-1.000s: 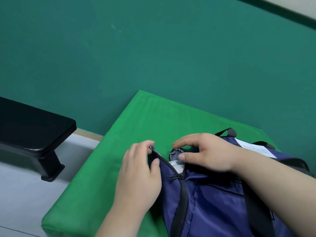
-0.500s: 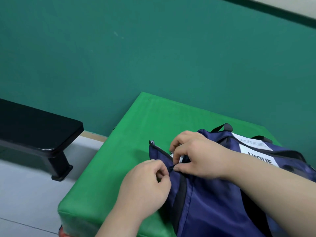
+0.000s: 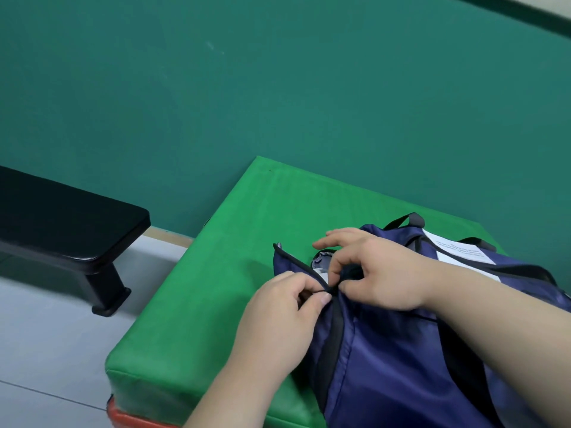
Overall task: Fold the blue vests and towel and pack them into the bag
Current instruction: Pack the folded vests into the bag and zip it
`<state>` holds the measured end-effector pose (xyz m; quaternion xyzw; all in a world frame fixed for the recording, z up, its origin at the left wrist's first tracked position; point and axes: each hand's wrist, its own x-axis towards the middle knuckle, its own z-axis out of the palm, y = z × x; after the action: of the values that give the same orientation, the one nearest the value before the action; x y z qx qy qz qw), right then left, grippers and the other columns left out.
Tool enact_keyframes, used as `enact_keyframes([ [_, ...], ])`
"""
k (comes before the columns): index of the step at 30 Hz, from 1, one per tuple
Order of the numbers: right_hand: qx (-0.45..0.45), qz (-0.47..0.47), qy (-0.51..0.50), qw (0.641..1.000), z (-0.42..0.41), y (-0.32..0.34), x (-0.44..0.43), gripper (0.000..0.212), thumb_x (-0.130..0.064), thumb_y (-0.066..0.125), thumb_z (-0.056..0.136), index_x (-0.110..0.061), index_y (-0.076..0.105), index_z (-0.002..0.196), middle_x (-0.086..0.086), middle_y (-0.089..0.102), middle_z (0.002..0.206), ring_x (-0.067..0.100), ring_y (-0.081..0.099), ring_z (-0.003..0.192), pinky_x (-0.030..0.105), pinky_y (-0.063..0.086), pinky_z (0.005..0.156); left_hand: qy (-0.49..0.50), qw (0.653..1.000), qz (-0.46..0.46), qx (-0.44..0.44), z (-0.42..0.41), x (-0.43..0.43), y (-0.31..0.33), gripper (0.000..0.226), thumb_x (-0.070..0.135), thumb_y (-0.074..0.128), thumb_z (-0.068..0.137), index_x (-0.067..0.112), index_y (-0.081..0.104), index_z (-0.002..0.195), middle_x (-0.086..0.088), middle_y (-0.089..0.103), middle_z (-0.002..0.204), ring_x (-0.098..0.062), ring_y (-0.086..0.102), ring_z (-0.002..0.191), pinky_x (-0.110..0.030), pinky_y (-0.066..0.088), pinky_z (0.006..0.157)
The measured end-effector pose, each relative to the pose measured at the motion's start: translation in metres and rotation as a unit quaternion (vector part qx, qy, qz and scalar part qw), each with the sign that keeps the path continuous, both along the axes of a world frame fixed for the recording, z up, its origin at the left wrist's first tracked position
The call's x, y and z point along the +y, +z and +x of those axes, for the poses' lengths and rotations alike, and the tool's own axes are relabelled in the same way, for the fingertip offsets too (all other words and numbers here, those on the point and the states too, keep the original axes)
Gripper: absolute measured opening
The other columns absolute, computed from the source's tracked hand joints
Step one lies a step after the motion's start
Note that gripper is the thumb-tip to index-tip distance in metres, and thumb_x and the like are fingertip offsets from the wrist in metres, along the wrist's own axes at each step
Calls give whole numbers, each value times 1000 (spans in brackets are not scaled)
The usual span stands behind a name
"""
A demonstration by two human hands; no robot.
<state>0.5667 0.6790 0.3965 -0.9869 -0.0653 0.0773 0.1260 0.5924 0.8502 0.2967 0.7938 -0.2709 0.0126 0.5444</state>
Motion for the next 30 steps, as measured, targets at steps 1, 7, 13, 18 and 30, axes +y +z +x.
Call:
enact_keyframes([
  [1, -18, 3, 2, 1000, -2, -3, -1, 21, -22, 63, 74, -42, 60, 79, -11, 48, 146, 0, 26, 142, 30, 21, 118, 4, 1000, -4, 3, 0, -1, 0, 8, 36, 70, 85, 31, 66, 80, 20, 61, 85, -3, 56, 80, -27, 48, 72],
  [7, -191, -21, -53, 980, -28, -26, 8, 36, -63, 60, 72, -29, 53, 65, -10, 51, 131, 12, 29, 144, 48, 24, 117, 22, 999, -37, 1, 6, -5, 1, 10, 35, 67, 88, 30, 65, 79, 18, 62, 82, -2, 57, 81, -32, 49, 73],
  [13, -186, -90, -120, 971, -32, -44, 24, 35, -57, 48, 71, -26, 53, 57, -5, 35, 159, 15, 15, 152, 55, 9, 121, 33, 998, -60, 7, 7, -9, 3, 12, 29, 68, 89, 29, 66, 77, 16, 64, 79, -2, 59, 80, -34, 50, 74],
  [18, -176, -72, -145, 971, -42, -42, 27, 29, -46, 56, 74, -22, 51, 58, -9, 21, 164, 9, 2, 153, 51, -1, 123, 65, 996, -62, 4, 17, -12, 5, 12, 27, 68, 88, 26, 66, 77, 12, 65, 77, -7, 60, 79, -35, 48, 73],
  [30, -131, -75, -129, 980, -77, -17, 23, 28, -47, 55, 70, -21, 47, 62, -11, 11, 166, 1, -14, 150, 41, 1, 124, 49, 993, -81, 72, 32, -31, 2, 16, 25, 65, 91, 27, 62, 75, 11, 67, 73, -9, 60, 68, -31, 45, 64],
])
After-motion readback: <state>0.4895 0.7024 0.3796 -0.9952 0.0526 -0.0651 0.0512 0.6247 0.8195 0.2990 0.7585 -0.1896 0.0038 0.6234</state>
